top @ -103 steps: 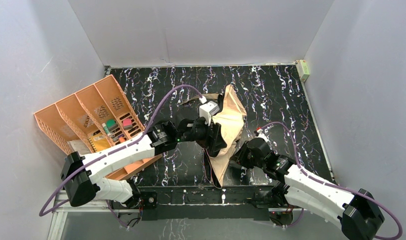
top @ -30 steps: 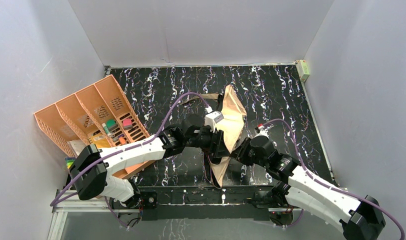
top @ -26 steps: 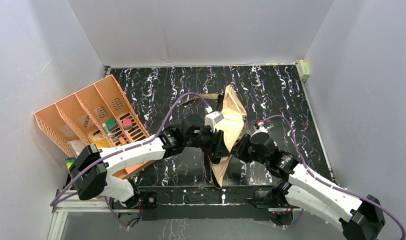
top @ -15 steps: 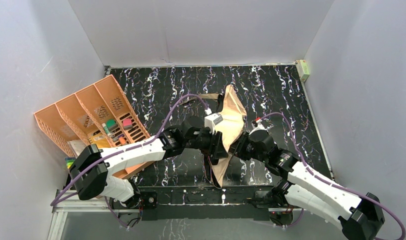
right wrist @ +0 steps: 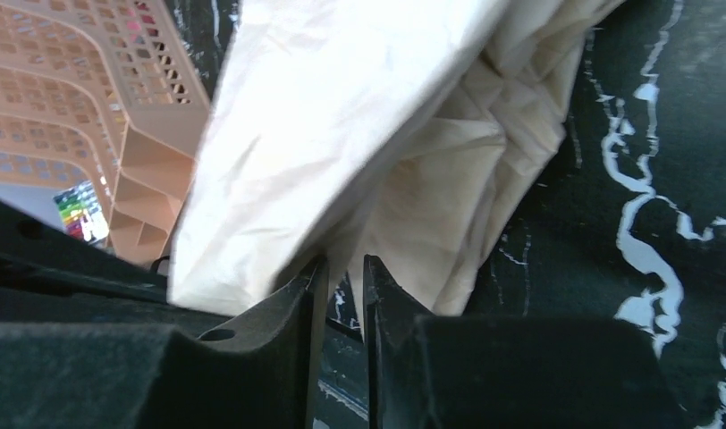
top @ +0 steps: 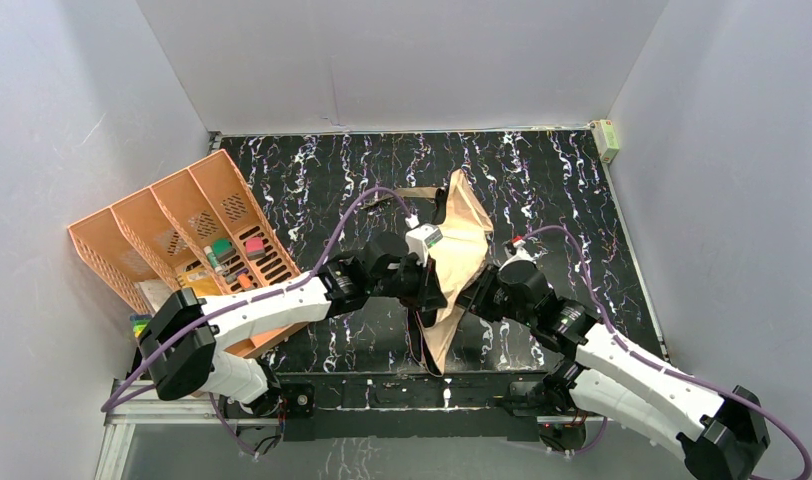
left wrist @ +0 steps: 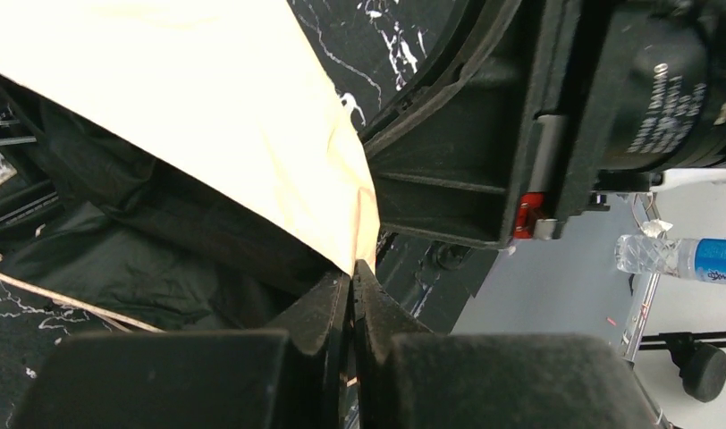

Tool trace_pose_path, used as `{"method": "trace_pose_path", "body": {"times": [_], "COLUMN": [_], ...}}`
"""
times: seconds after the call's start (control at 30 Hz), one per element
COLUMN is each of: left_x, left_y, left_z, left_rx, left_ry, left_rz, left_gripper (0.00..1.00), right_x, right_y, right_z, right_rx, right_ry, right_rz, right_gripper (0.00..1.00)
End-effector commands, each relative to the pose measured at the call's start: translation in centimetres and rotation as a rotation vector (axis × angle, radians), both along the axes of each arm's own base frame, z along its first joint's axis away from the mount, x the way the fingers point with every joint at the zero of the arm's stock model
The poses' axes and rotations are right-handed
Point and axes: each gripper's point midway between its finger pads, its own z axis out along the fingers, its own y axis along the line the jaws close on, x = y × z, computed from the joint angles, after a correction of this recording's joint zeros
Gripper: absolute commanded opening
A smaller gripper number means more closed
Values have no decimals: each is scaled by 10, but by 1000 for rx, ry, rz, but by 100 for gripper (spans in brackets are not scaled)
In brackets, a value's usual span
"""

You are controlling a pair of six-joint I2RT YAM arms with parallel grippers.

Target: Put away the umbrella

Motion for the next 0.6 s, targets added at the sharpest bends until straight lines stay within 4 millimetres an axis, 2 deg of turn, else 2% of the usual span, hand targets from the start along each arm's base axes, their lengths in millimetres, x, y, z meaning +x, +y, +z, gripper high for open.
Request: {"method": "trace_pose_path", "body": {"times": [0.0, 0.13, 0.23, 0.4, 0.57], "left_x": [8, -3, -11, -32, -48], "left_y": [-9, -11, -5, 6, 19], "left_z": [47, 74, 75, 55, 8], "left_rx": [-75, -123, -133, -110, -59], "left_ry": [-78, -93, -88, -51, -25], "left_rz": [-4, -66, -92, -132, -125], "left_gripper": [0, 0, 0, 0, 0], "right_x": [8, 10, 13, 23, 36], "right_y": [-15, -38, -48, -49, -24], "right_z": [13, 12, 21, 46, 86], "right_rx": [-43, -134, -171, -202, -129], "right_ry": [-34, -41, -73, -152, -285], "right_rz": [-75, -147, -171, -159, -74], "right_gripper": [30, 31, 31, 29, 24]}}
